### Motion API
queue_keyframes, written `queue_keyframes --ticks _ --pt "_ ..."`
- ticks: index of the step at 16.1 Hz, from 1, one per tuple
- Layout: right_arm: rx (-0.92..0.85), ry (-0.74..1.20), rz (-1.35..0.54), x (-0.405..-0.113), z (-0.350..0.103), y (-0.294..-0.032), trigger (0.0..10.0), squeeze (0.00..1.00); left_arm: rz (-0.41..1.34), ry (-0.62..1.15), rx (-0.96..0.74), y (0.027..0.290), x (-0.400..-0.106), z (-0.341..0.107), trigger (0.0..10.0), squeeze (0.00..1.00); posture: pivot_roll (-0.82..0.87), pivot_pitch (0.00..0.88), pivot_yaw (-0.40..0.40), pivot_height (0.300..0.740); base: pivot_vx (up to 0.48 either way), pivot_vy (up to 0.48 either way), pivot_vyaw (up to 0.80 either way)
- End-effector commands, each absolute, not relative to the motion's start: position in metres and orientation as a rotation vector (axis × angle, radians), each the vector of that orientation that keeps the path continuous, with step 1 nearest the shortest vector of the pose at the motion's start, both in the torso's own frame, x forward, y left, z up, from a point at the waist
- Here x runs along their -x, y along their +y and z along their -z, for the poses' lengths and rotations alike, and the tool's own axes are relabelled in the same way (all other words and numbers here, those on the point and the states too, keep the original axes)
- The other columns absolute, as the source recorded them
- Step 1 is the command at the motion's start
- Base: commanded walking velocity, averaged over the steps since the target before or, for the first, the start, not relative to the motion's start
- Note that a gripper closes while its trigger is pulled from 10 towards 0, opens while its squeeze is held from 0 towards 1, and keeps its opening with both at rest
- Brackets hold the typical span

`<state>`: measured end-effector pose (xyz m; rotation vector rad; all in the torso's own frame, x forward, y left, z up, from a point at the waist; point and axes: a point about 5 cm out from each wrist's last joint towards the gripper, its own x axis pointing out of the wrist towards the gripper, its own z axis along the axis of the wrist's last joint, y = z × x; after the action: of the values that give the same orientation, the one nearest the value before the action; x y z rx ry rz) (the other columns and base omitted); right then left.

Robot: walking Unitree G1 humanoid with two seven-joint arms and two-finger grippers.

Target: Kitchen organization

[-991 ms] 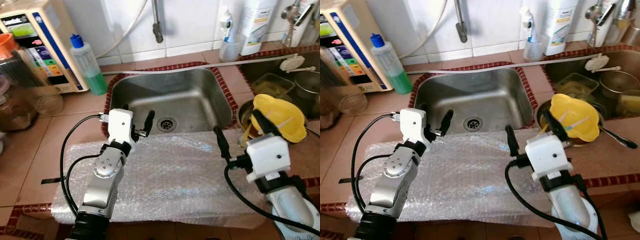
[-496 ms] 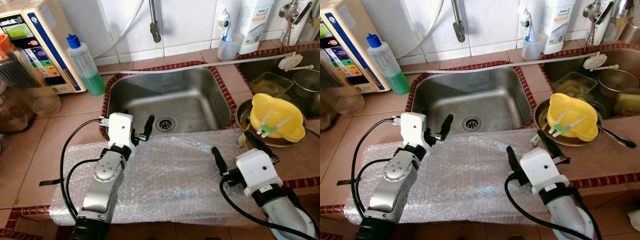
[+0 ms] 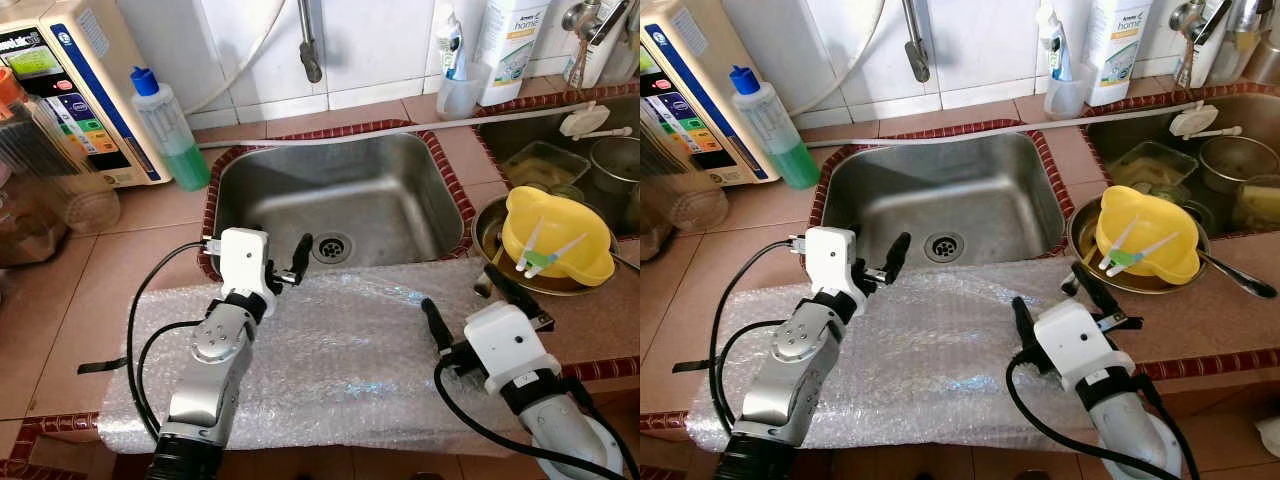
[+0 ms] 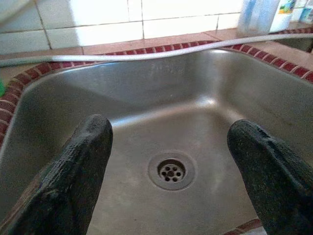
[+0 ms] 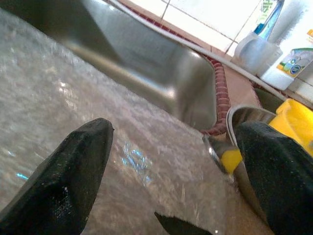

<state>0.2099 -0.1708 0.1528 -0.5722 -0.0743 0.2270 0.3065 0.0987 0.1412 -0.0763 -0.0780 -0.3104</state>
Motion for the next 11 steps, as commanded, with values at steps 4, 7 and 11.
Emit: queue_keyframes --ticks 4,7,11 --pt "0.611 -0.050 -0.257 -0.2104 -0.1431 -0.1724 10.0 0.90 0.325 -0.077 0.109 0.0976 -0.3052 -0.1441 10.0 0.00 -0.38 0.180 0.169 0.740 0.000 0.000 0.00" --pt "0.657 -0.054 -0.282 -0.2125 -0.1416 -0.1772 7.3 0.90 0.321 -0.079 0.143 0.0937 -0.3050 -0.1454 10.0 0.00 -0.39 0.179 0.149 0.740 0.000 0.000 0.00" --pt "0.664 -0.063 -0.290 -0.2162 -0.1441 -0.1799 0.0 0.90 0.318 -0.073 0.168 0.0911 -0.3037 -0.1441 10.0 0.00 -0.39 0.183 0.137 0.740 0.000 0.000 0.00"
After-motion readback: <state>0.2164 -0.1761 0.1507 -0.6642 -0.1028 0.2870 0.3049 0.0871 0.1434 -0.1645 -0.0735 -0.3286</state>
